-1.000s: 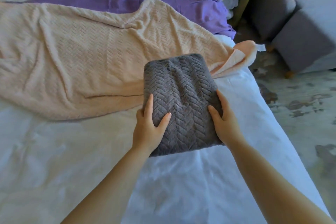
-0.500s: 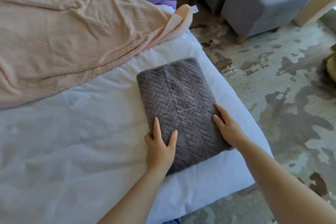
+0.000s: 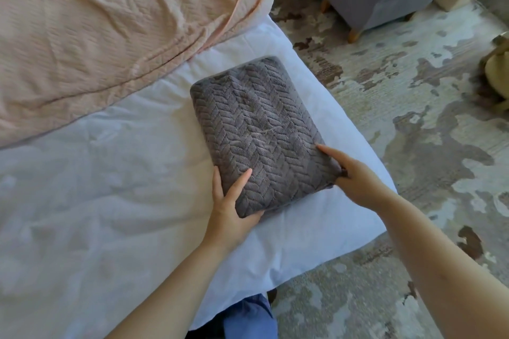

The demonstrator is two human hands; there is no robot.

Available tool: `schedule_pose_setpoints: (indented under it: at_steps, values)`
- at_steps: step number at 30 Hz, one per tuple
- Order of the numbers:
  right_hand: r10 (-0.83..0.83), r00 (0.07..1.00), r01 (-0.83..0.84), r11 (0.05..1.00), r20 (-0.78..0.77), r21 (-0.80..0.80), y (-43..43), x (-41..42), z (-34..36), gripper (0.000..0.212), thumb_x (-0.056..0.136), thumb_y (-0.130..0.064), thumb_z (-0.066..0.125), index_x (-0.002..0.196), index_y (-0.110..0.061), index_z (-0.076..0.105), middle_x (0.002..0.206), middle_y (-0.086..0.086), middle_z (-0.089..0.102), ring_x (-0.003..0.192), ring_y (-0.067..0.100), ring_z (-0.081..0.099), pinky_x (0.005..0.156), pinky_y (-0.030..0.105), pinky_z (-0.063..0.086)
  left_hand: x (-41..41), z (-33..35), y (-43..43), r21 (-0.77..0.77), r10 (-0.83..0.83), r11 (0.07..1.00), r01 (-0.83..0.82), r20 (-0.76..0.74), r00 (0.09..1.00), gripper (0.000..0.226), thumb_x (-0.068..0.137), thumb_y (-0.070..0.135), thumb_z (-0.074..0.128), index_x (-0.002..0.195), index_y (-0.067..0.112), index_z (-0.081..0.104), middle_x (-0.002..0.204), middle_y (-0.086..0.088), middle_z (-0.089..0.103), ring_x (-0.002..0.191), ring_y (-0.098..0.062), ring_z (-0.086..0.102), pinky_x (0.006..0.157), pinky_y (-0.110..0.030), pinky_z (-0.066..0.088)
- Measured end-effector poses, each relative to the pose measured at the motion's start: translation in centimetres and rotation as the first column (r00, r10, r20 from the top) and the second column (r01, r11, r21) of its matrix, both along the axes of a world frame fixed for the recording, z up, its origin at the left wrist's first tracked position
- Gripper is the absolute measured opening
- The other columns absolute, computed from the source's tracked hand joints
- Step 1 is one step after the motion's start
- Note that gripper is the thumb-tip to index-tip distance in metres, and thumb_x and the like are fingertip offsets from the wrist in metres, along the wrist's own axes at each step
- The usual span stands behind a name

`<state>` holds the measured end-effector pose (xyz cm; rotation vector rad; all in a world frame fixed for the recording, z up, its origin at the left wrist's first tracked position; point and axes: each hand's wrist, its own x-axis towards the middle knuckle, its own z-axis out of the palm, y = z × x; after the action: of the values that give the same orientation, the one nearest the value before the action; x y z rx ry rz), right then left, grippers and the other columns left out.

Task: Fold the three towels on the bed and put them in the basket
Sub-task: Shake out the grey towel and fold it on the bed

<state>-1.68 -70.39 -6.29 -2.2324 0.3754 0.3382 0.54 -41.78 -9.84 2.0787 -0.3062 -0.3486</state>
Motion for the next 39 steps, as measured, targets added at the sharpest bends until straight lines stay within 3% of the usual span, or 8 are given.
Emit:
schedule_pose_setpoints:
  at_steps: [8,12,16,20,24,28,32,39]
  values:
    - [0.019,0.998,-0.027,0.989,-0.056,-0.148,1.1,-2.4,-1.9,0.074,0.083,0.013,0.037,0.143,-0.029,0.037,0.148,0.001,0.039,0.135,0.022,0.038,0.097,0.009,0.023,-1.0,-0.7,0.6,0.215,-0.166,0.962,0.169,-0.031,0.986,0.097,0.075,0.042,0.076,0.144,0.046,0.009,0.155,0.0,-0.022,0.145,-0.009,-0.002,0.113,-0.028,0.028]
    - [-0.057,0.996,0.044,0.98,-0.063,-0.192,1.4,-1.5,0.1,0.066,0.078,-0.026,0.041,0.143,-0.039,0.034,0.157,-0.008,0.017,0.144,0.019,0.017,0.117,0.033,0.015,-1.6,0.2,1.6,0.555,-0.199,0.822,0.13,0.066,0.978,0.085,0.072,0.088,0.027,0.144,0.055,-0.005,0.155,0.0,-0.031,0.141,-0.029,0.01,0.113,-0.046,0.022]
    - [0.118,0.978,-0.047,0.925,0.17,-0.376,6.0,0.6,0.6,0.064,0.086,-0.053,0.028,0.147,-0.043,0.014,0.154,-0.02,-0.001,0.145,0.006,-0.005,0.115,0.026,-0.001,-1.0,0.9,1.2,0.606,-0.321,0.787,0.115,0.242,0.916,0.061,0.092,0.063,0.021,0.149,0.041,0.022,0.161,0.001,-0.002,0.148,-0.027,0.007,0.115,-0.051,0.009]
    - [0.236,0.969,-0.234,0.76,-0.079,-0.607,8.4,-0.8,-2.2,0.058,0.096,-0.057,0.02,0.147,-0.044,-0.004,0.155,-0.021,-0.013,0.146,0.013,-0.012,0.118,0.035,-0.005,-1.3,0.3,2.7,0.741,-0.605,0.607,0.287,0.197,0.771,0.057,0.094,0.052,0.028,0.148,0.034,0.03,0.157,0.001,0.021,0.144,-0.03,0.023,0.114,-0.057,0.018]
    - [0.154,0.987,-0.155,0.782,-0.054,-0.604,8.3,-3.2,-1.6,0.057,0.096,-0.054,0.021,0.15,-0.038,0.007,0.158,-0.015,0.0,0.146,0.013,-0.007,0.119,0.036,0.0,-1.1,0.2,5.6,0.711,-0.689,0.554,0.433,0.1,0.718,0.054,0.097,0.051,0.022,0.149,0.042,0.012,0.16,0.007,-0.002,0.147,-0.025,-0.004,0.117,-0.053,0.001]
    - [0.107,0.978,0.014,0.821,0.178,-0.57,12.2,-0.3,1.0,0.038,0.093,-0.025,0.055,0.129,-0.013,0.054,0.143,0.005,0.045,0.135,0.03,0.036,0.107,0.047,0.034,0.8,2.3,9.5,0.652,-0.61,0.669,0.358,0.207,0.765,0.052,0.095,0.043,0.035,0.144,0.027,0.041,0.154,-0.001,0.031,0.142,-0.024,0.029,0.115,-0.05,0.023]
    - [0.219,0.931,-0.057,0.877,0.293,-0.477,19.2,5.1,2.0,0.026,0.085,-0.008,0.061,0.111,-0.009,0.064,0.123,0.008,0.06,0.116,0.033,0.051,0.097,0.044,0.042,4.5,3.8,17.3,0.561,-0.329,0.821,0.108,0.31,0.892,0.049,0.09,0.036,0.041,0.13,0.013,0.058,0.141,-0.006,0.051,0.128,-0.027,0.05,0.108,-0.043,0.035]
    - [0.37,0.902,-0.27,0.886,0.222,-0.377,31.8,15.1,-0.7,0.027,0.091,-0.017,0.053,0.118,-0.018,0.058,0.128,0.0,0.055,0.123,0.023,0.045,0.102,0.034,0.035,11.5,1.4,33.1,0.784,0.204,0.584,-0.21,0.109,0.973,0.066,0.092,0.05,0.046,0.149,0.023,0.027,0.161,-0.006,0.007,0.145,-0.026,0.016,0.116,-0.043,0.017]
